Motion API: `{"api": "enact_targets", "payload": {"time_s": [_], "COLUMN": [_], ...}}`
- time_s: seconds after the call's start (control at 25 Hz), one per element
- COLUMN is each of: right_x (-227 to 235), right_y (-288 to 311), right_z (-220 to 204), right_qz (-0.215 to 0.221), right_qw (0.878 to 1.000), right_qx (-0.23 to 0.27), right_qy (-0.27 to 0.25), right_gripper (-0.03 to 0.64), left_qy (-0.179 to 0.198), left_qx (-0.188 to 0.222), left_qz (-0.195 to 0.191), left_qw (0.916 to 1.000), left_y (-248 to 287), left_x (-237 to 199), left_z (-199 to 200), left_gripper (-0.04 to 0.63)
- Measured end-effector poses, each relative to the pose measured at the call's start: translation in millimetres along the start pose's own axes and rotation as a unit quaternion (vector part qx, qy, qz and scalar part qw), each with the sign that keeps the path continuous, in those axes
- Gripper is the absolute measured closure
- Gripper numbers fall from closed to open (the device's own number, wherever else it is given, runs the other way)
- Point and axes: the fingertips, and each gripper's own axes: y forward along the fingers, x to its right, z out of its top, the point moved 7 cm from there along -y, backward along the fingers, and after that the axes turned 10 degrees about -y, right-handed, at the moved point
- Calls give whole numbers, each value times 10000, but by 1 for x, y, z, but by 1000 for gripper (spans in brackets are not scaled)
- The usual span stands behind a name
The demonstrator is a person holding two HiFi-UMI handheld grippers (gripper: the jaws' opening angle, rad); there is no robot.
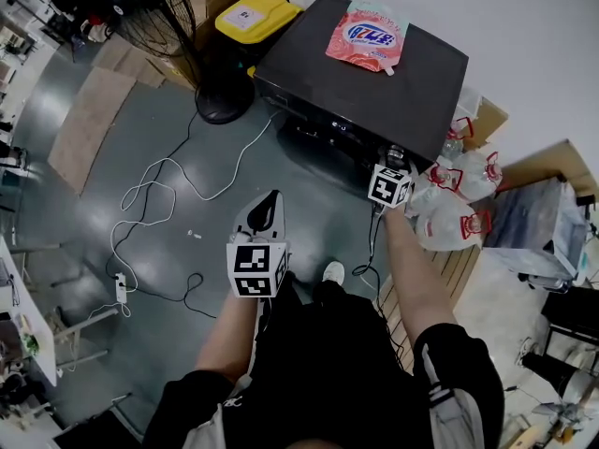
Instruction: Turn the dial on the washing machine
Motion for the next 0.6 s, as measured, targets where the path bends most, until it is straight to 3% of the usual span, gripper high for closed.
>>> {"api": "enact_targets", "payload": {"time_s": [0.36,0.6], "right_x": [-1,1], "right_y": [2,3], "right_z": [0,-3], "right_qz": [-68,-48], "right_qw": [10000,9981], "right_qx": [-31,25], "right_qy": [57,620], "right_gripper": [368,365], "left_qy": [49,23], "left_qx": [37,28], "left_qz": [-21,59], "left_qw": [10000,10000], "left_y": [2,0], "left_x": [8,5], "left_z": [2,2], "left_gripper": [583,583]}}
